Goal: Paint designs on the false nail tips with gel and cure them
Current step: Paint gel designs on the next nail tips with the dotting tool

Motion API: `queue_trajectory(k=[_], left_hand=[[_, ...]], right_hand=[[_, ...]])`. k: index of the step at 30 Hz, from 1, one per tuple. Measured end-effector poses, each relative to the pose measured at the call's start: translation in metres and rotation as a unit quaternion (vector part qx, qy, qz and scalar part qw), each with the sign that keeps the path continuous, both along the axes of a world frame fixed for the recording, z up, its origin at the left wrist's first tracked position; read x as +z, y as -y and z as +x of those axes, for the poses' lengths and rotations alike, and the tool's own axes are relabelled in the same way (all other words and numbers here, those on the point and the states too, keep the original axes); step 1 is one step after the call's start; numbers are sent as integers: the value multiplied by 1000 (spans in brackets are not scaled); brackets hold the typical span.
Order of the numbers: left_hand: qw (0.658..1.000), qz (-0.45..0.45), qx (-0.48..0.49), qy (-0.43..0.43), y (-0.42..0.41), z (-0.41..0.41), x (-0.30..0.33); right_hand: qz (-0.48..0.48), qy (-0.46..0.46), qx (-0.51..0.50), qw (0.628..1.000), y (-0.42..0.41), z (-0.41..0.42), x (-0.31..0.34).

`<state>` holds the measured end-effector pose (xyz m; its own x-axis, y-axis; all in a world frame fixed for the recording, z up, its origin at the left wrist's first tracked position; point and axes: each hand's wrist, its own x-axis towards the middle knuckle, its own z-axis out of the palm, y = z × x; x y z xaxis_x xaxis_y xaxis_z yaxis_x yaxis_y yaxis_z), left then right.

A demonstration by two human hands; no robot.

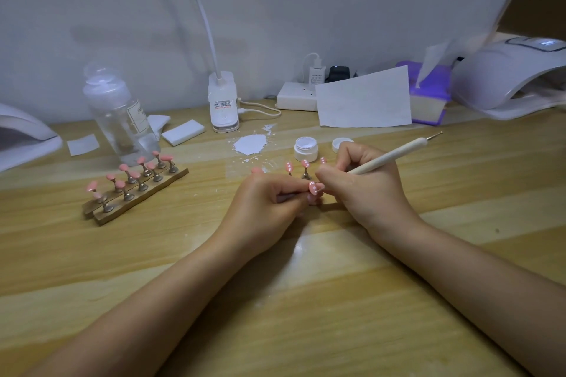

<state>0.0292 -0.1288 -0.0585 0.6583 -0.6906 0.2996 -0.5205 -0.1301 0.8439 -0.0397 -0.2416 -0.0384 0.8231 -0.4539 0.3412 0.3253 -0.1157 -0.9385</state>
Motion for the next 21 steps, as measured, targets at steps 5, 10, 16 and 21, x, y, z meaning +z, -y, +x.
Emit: queue_trajectory(k=[5, 10, 16, 21], left_hand=[[1000, 4, 0, -3, 0, 0, 1], [1000, -3, -9, -1, 0, 0, -1], [1000, 7, 1, 2, 0, -1, 0], [1000, 5, 2, 4, 0, -1, 1]], right_hand=[[21, -4, 12, 1000, 2, 2, -2], [0, 5, -11, 1000, -2, 0, 1], [-3, 2, -10, 1000, -1, -2, 0], [0, 6, -12, 1000, -1, 0, 1]])
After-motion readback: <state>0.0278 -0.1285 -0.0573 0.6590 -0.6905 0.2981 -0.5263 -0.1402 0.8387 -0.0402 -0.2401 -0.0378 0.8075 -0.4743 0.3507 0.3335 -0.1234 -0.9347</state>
